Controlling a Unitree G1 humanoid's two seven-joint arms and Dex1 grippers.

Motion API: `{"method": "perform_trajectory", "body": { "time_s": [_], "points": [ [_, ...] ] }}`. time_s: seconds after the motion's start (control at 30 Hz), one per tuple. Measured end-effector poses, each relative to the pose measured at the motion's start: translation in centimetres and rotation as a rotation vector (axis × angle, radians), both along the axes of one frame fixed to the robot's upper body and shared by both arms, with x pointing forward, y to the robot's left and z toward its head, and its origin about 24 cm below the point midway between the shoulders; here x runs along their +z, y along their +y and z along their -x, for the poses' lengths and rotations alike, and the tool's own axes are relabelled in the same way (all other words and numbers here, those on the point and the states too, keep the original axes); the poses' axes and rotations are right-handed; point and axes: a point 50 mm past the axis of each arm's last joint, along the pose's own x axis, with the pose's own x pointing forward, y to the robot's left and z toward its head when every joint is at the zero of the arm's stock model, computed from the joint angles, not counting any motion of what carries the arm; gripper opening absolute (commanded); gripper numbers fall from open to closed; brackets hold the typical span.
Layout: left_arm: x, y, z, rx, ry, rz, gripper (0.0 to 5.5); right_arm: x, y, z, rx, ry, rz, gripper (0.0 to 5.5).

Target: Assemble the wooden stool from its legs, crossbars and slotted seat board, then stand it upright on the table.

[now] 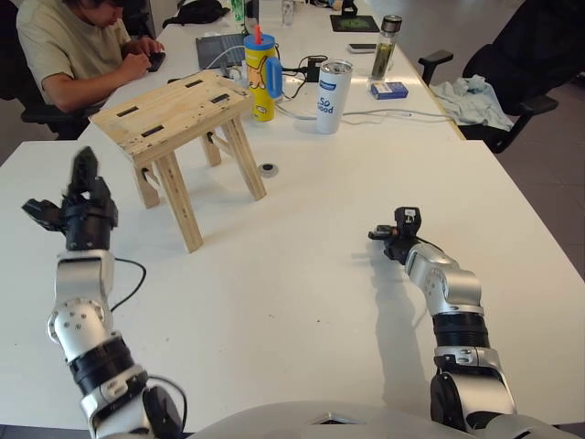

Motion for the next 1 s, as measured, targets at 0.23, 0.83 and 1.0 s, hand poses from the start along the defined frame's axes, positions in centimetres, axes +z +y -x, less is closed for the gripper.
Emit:
{"method": "perform_trajectory", "body": {
  "time_s": [0.23, 0.83, 1.0],
  "points": [
    [-1.4, -3.4, 1.9, -0.606, 0.062, -0.786, 3.96, -0.1, -0.3, 0.1, -0.002, -0.002, 0.007, 0.0],
    [-4.1, 6.0, -8.8, -0.313, 0.476, -1.812, 3.96, -0.1, 0.9, -0.7, 0.084, -0.011, 0.049, 0.0],
    [2.9, 9.6, -11.5, 0.123, 0.604, -2.037, 3.96, 0.4, 2.5, -1.3, 0.18, -0.009, 0.069, 0.0]
  ]
}}
